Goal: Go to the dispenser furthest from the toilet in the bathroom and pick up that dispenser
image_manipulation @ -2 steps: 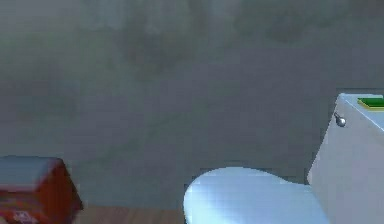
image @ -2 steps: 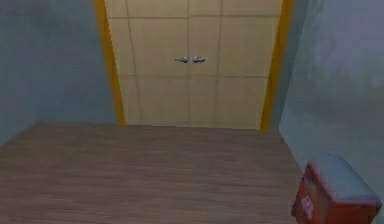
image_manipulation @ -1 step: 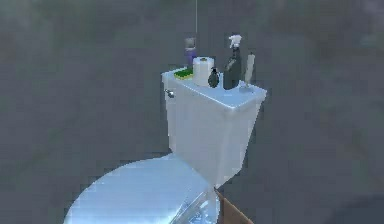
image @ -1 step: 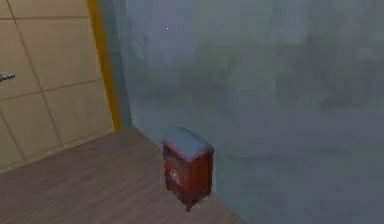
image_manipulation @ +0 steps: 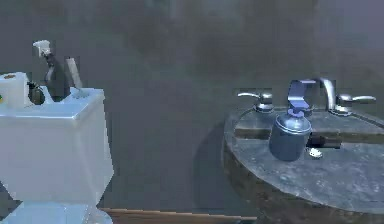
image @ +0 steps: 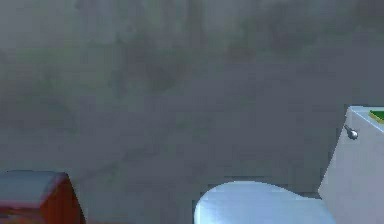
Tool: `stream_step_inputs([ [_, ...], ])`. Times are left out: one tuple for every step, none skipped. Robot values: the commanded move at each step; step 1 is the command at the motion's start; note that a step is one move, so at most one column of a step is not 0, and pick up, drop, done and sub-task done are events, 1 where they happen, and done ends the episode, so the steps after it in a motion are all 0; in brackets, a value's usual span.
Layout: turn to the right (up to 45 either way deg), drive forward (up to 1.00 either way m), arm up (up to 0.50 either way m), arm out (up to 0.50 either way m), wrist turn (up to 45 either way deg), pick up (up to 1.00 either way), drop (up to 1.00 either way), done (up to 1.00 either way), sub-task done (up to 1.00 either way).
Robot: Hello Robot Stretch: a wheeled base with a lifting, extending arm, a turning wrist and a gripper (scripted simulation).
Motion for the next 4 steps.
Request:
stream_step_inputs([
  [27.0,0.0,0.0,0.0,0.0,0.0,0.0,0.0,0.0],
  [0.0,0.0,0.5,0.0,0.0,0.0,0.0,0.0,0.0],
  [0.0,0.0,0.38,0.0,0.0,0.0,0.0,0.0,0.0],
  [0.0,0.0,0.0,0.36,0.0,0.0,0.0,0.0,0.0],
])
